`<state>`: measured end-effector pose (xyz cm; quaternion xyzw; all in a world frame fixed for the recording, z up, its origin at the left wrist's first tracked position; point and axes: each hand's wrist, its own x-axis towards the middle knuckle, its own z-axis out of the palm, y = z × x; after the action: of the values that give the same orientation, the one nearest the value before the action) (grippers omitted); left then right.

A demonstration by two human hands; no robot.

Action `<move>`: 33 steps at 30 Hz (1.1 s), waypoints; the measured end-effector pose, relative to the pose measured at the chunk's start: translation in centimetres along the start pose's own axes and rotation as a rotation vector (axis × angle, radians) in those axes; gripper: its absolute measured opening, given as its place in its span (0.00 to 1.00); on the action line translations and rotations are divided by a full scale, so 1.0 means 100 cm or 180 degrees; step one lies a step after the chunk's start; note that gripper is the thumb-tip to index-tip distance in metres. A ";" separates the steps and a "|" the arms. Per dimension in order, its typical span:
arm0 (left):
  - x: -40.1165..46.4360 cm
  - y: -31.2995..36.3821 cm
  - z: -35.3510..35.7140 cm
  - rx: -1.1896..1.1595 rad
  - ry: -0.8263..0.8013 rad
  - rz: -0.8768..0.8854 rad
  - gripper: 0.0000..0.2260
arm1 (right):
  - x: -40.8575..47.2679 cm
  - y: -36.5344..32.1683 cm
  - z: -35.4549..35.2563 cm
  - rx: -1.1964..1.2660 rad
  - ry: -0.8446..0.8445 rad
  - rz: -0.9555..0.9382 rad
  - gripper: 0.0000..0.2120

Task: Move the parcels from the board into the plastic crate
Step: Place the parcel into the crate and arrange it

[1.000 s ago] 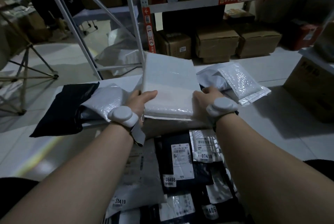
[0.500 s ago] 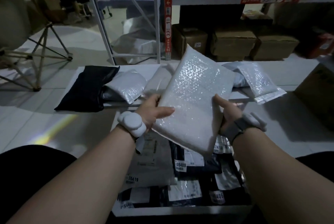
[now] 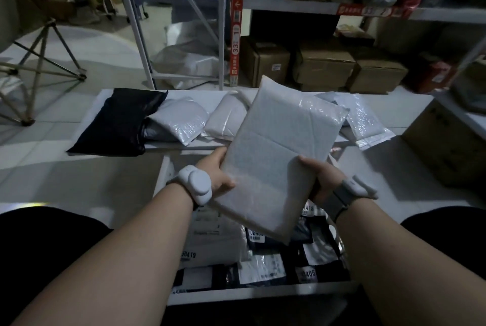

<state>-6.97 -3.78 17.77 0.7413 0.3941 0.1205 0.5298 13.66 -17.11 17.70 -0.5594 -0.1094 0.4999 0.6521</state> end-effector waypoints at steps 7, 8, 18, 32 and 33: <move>-0.005 -0.003 0.013 0.0729 0.0023 -0.0542 0.18 | -0.014 -0.004 0.013 -0.0584 0.0143 -0.0294 0.13; -0.006 -0.003 0.017 0.0761 0.0042 -0.0573 0.20 | -0.014 -0.004 0.017 -0.0719 0.0187 -0.0309 0.16; -0.019 0.038 0.031 0.0355 0.1354 -0.0233 0.39 | 0.003 -0.023 0.047 -0.1299 0.0324 -0.0467 0.31; -0.020 0.068 0.015 -0.0814 0.1710 0.0507 0.40 | -0.023 -0.051 0.122 -0.0714 -0.0549 -0.0549 0.22; -0.021 0.070 0.015 -0.0829 0.1766 0.0584 0.36 | -0.025 -0.053 0.125 -0.0676 -0.0681 -0.0501 0.23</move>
<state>-4.28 -7.21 23.88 0.6385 0.4364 0.4147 0.4795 6.46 -10.64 27.53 -0.5585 -0.2740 0.4896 0.6111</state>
